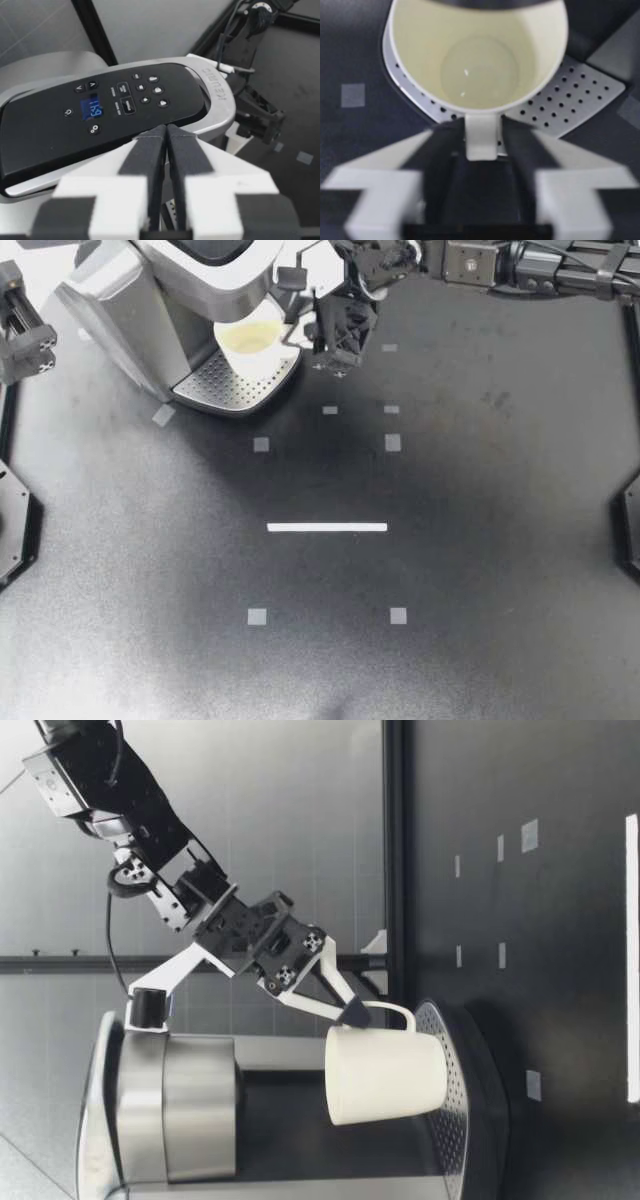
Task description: Place the coffee capsule inside the capsule container, then place the cup onto the center of the cup tray.
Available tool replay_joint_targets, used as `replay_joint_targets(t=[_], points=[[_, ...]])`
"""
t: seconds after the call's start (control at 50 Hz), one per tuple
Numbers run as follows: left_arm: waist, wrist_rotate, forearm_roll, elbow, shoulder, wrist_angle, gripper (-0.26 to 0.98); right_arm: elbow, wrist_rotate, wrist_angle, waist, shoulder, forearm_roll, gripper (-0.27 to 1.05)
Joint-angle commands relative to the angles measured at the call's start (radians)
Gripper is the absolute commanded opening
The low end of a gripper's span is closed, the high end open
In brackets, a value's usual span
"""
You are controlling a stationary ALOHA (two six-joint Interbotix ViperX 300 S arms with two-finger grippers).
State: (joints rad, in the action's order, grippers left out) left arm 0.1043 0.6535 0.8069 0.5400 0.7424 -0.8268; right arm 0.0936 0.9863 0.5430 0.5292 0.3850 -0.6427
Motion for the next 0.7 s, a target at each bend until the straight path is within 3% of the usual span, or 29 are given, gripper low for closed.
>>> replay_joint_targets(t=[0.0, 0.38, 0.68], points=[[0.0, 0.003, 0.005, -0.012, 0.003, 0.005, 0.13, -0.028, -0.006, -0.009, -0.005, -0.02, -0.005, 0.63], [0.0, 0.005, 0.005, -0.008, 0.003, 0.008, 0.13, 0.009, -0.014, -0.012, -0.006, -0.066, -0.003, 0.68], [0.018, 0.006, 0.026, -0.006, -0.009, 0.08, 0.13, 0.153, -0.012, -0.077, 0.012, -0.173, -0.003, 0.68]])
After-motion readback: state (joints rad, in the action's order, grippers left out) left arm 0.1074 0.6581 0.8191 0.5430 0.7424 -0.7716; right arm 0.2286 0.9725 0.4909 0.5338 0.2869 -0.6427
